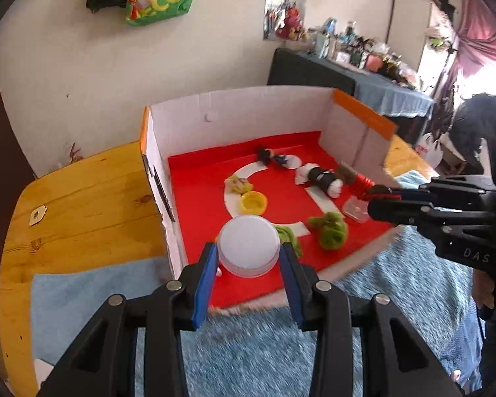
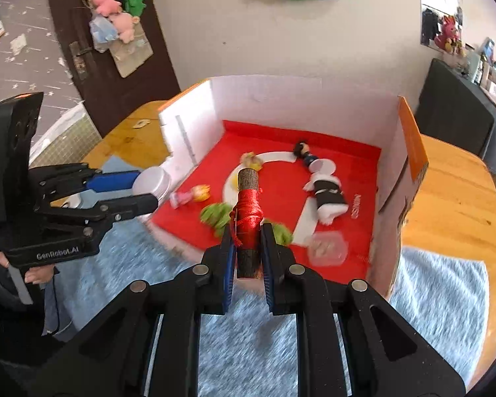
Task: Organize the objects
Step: 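Carry the white lid and red-wrapped stick over the orange box with both grippers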
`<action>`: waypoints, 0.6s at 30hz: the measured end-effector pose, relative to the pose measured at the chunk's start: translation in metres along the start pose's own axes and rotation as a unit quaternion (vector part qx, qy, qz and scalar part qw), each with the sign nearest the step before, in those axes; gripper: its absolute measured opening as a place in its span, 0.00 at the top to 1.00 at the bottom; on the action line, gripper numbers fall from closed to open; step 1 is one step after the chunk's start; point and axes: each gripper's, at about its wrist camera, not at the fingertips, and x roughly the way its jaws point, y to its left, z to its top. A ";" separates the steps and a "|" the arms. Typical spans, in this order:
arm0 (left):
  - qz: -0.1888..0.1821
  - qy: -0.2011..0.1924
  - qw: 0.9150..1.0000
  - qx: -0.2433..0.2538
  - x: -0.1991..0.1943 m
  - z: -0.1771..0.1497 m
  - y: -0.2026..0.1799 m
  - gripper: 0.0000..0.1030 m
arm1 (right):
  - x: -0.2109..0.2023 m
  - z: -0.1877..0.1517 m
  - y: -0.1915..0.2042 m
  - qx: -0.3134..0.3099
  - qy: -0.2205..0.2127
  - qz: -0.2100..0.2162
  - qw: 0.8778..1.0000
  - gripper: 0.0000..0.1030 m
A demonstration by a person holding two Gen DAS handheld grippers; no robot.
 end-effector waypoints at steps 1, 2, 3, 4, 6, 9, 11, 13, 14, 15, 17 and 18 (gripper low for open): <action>0.004 0.004 1.000 0.002 0.005 0.003 0.000 0.61 | 0.005 0.005 -0.003 0.002 0.006 -0.004 1.000 0.86; 0.016 0.011 1.000 0.005 0.013 0.009 0.000 0.61 | 0.011 0.009 -0.005 0.003 0.011 -0.009 1.000 0.86; 0.022 0.015 1.000 0.007 0.018 0.013 0.001 0.61 | 0.017 0.015 -0.007 0.001 0.018 -0.013 1.000 0.86; 0.027 0.019 0.999 0.008 0.023 0.016 0.001 0.61 | 0.023 0.019 -0.009 0.000 0.024 -0.016 1.000 0.86; 0.036 0.034 0.999 0.006 0.036 0.024 0.004 0.61 | 0.036 0.027 -0.011 -0.003 0.039 -0.023 0.999 0.86; 0.047 0.055 0.997 -0.001 0.053 0.032 0.008 0.61 | 0.052 0.035 -0.015 -0.003 0.060 -0.031 0.998 0.86; 0.054 0.066 0.996 -0.007 0.061 0.036 0.012 0.61 | 0.061 0.038 -0.018 -0.003 0.072 -0.032 0.997 0.86; 0.057 0.077 0.995 -0.010 0.069 0.039 0.014 0.61 | 0.071 0.041 -0.020 -0.001 0.086 -0.030 0.996 0.86; 0.057 0.083 0.995 -0.011 0.073 0.040 0.015 0.61 | 0.074 0.042 -0.021 -0.001 0.091 -0.032 0.995 0.86; 0.054 0.091 0.994 -0.015 0.077 0.040 0.017 0.61 | 0.078 0.043 -0.022 -0.002 0.095 -0.036 0.995 0.86; 0.050 0.102 0.993 -0.021 0.083 0.041 0.020 0.61 | 0.085 0.044 -0.023 -0.004 0.105 -0.040 0.994 0.86; 0.048 0.108 0.993 -0.023 0.086 0.041 0.021 0.61 | 0.087 0.044 -0.024 -0.003 0.109 -0.040 0.993 0.86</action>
